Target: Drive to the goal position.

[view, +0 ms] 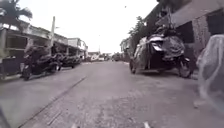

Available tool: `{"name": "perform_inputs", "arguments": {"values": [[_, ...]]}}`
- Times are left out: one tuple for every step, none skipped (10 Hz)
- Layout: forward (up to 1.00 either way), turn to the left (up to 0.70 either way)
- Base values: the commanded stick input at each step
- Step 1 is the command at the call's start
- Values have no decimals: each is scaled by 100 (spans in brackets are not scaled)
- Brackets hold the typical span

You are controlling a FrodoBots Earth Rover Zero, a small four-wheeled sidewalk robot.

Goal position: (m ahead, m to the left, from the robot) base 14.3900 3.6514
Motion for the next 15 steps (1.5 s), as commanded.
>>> {"name": "perform_inputs", "arguments": {"values": [[85, 0], [85, 0], [85, 0], [85, 0], [85, 0], [85, 0], [85, 0], [85, 0], [85, 0], [85, 0], [85, 0], [85, 0], [85, 0], [85, 0], [85, 0]]}}
